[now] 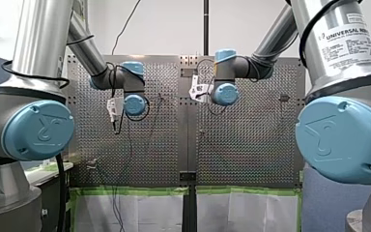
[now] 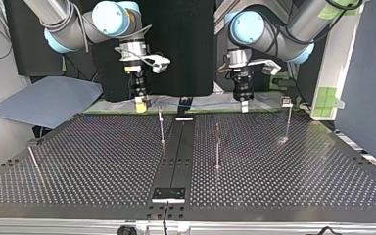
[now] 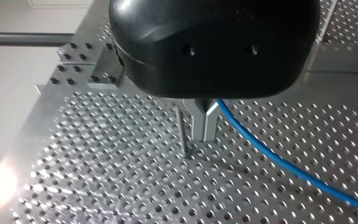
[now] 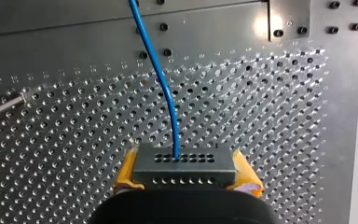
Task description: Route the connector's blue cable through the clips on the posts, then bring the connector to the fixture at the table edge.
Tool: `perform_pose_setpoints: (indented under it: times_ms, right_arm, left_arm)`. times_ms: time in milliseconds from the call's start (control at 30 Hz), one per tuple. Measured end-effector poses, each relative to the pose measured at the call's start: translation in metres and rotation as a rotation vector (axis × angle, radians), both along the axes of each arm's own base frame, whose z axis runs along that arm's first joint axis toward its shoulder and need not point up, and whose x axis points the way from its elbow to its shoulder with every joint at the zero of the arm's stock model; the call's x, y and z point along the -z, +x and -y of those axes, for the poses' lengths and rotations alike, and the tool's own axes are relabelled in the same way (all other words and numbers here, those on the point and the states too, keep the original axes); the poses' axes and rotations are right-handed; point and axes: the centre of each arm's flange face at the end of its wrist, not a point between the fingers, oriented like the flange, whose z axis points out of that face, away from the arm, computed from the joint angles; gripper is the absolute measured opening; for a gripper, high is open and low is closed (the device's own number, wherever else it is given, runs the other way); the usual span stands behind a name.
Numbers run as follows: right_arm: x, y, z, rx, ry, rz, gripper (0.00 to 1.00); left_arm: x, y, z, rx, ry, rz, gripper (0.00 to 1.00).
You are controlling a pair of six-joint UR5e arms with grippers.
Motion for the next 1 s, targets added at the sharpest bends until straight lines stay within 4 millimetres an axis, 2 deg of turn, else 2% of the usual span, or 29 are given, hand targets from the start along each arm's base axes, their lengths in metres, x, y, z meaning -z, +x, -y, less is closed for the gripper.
perform_pose_setpoints:
  times_ms: [167,433,567,800,1000]
  right_arm:
    - [-0.003,-0.001,0.009,0.008,-0.008,0.007,0.0]
    - [-0.012,-0.002,0.023,0.013,-0.021,0.015,0.0]
    - [-0.013,-0.004,0.03,0.02,-0.021,0.016,0.0]
    - [-0.008,-0.003,0.042,0.029,-0.014,0.01,0.0]
    - [-0.006,-0.002,0.049,0.034,-0.014,0.009,0.0]
  left_arm:
    - [-0.001,0.014,-0.012,0.0,0.001,0.007,0.0]
    - [-0.018,0.043,-0.026,0.011,-0.009,0.048,0.0]
    - [-0.019,0.051,-0.023,0.042,-0.014,0.052,0.0]
    - [-0.01,0.062,-0.015,0.101,-0.006,0.037,0.0]
    - [-0.017,0.07,-0.013,0.113,-0.009,0.049,0.0]
